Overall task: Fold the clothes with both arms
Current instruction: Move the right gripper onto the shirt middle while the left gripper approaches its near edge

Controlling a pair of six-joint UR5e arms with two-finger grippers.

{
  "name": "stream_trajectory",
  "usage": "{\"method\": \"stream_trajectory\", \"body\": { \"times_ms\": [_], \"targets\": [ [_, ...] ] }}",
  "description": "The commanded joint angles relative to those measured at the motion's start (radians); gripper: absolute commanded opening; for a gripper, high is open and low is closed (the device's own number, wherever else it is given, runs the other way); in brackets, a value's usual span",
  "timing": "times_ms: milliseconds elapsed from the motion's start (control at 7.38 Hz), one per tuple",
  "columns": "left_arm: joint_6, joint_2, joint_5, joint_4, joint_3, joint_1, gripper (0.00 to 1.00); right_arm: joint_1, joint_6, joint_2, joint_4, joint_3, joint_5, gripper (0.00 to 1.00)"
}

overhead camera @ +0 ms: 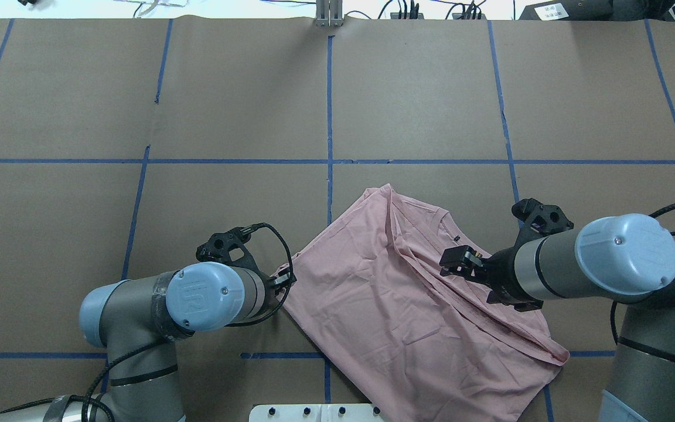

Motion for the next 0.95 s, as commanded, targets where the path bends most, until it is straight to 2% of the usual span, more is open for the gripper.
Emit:
{"method": "stream_trajectory", "body": {
  "times_ms": [0,136,271,407,813],
  "targets": [
    [0.002,-0.003,0.015,0.0,0.006,-0.003,0.37,0.009,-0.001,0.005,0.001,0.0,-0.001,1.0],
    [0.002,-0.008,0.021,0.0,0.007,-0.003,0.34,0.009,-0.001,0.005,-0.001,-0.001,-0.003,1.0],
    [0.002,-0.009,0.021,0.0,0.007,-0.003,0.19,0.01,-0.001,0.004,-0.001,-0.001,-0.003,1.0],
    [0.002,-0.009,0.021,0.0,0.009,-0.003,0.0,0.01,-0.001,0.004,-0.001,-0.001,-0.003,1.0],
    [0.013,-0.008,0.041,0.002,0.009,-0.026,0.0,0.01,-0.001,0.002,-0.001,-0.01,-0.003,1.0]
  ]
}}
